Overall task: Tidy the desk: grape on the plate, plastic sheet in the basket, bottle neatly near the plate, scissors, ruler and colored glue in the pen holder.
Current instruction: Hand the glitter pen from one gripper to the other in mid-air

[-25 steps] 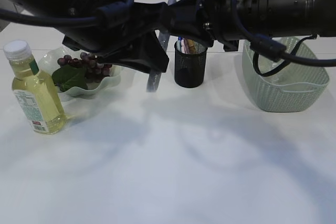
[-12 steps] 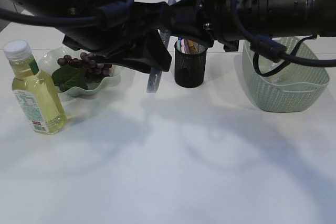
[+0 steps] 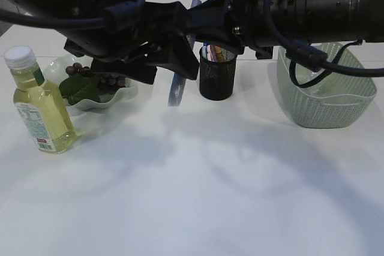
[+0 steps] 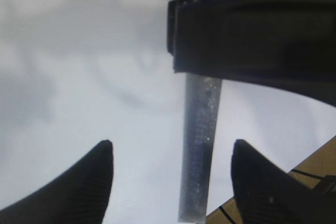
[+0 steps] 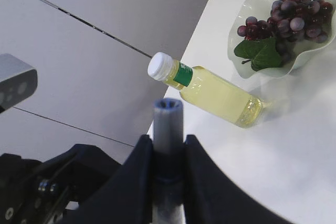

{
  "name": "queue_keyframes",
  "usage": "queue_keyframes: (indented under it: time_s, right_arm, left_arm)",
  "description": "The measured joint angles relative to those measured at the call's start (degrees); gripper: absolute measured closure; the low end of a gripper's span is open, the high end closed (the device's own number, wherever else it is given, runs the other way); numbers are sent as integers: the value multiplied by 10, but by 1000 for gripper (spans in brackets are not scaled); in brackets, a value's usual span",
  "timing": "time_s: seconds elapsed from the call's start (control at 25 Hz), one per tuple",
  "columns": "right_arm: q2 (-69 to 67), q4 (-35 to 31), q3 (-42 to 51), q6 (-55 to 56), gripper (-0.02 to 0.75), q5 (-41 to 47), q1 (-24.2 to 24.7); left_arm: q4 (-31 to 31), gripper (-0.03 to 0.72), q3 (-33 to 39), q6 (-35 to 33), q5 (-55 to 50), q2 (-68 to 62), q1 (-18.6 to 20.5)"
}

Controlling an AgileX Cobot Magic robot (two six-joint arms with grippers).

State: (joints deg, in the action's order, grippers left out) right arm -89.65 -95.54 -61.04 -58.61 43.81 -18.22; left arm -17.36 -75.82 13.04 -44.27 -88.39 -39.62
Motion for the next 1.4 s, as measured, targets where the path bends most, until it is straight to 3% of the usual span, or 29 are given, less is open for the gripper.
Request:
queue_keyframes:
  time_s: [0.08,0.16,0.48,0.96,1.16,1.4]
  right_arm:
    - [0,0,0,0,603,0,0]
    - [0,0,0,0,603,0,0]
    - [0,13,0,-4,603,-22,0]
    - [-1,47,0,-111,603,-162,0]
    - [-1,134,0,-128,603,-215,0]
    - [-1,291,0,-129,603,-233,0]
  left_arm:
    - [-1,141,0,0,-8,0,0]
    - [-1,122,0,0,-15,0,0]
    - [-6,122,-8,0,-24,0,0]
    - [0,122,-86,-10,-171,0,0]
    - [6,140,-86,-16,-196,0,0]
    - [33,147,-86,-23,-211,0,0]
